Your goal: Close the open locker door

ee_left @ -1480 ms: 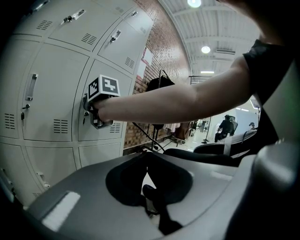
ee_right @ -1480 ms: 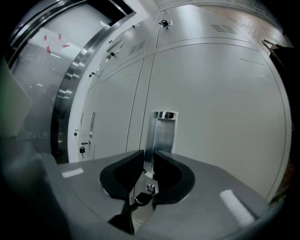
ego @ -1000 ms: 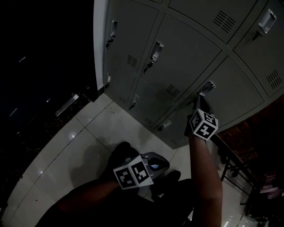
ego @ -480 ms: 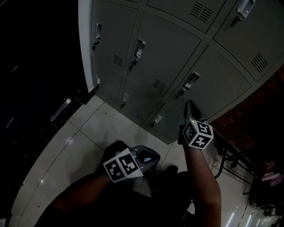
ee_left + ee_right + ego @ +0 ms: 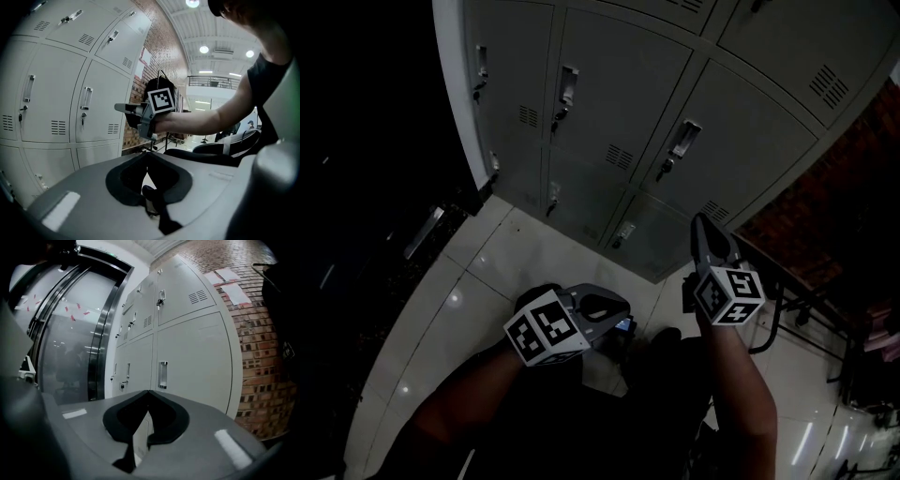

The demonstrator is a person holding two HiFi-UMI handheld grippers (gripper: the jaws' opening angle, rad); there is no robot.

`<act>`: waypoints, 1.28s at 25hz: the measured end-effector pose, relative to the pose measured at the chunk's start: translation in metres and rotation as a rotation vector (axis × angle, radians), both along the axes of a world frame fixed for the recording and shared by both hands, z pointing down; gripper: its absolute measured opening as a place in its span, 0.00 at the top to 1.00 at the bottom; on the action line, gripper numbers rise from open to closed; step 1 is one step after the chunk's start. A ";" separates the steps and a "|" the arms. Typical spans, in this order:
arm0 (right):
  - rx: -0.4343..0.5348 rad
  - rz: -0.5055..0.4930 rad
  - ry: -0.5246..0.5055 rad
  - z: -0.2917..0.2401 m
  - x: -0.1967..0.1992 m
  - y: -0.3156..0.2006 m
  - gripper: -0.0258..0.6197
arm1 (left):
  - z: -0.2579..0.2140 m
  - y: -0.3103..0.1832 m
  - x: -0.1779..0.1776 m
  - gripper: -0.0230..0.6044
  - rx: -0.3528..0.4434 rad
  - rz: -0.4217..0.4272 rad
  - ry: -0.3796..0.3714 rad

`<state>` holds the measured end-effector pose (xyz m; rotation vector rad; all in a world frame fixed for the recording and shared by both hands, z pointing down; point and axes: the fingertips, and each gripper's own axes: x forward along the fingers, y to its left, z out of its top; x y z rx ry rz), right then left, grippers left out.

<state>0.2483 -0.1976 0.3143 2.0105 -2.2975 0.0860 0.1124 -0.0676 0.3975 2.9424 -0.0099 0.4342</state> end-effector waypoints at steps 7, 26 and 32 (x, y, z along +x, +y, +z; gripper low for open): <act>0.014 -0.028 0.028 -0.002 0.010 0.037 0.96 | -0.002 -0.001 0.003 0.94 0.005 0.001 0.004; -0.039 -0.121 -0.048 0.030 -0.009 0.140 0.96 | 0.003 0.005 0.008 0.94 0.019 0.015 -0.014; -0.072 -0.119 -0.039 0.051 -0.004 0.160 0.96 | 0.004 0.007 0.010 0.94 0.021 0.022 -0.021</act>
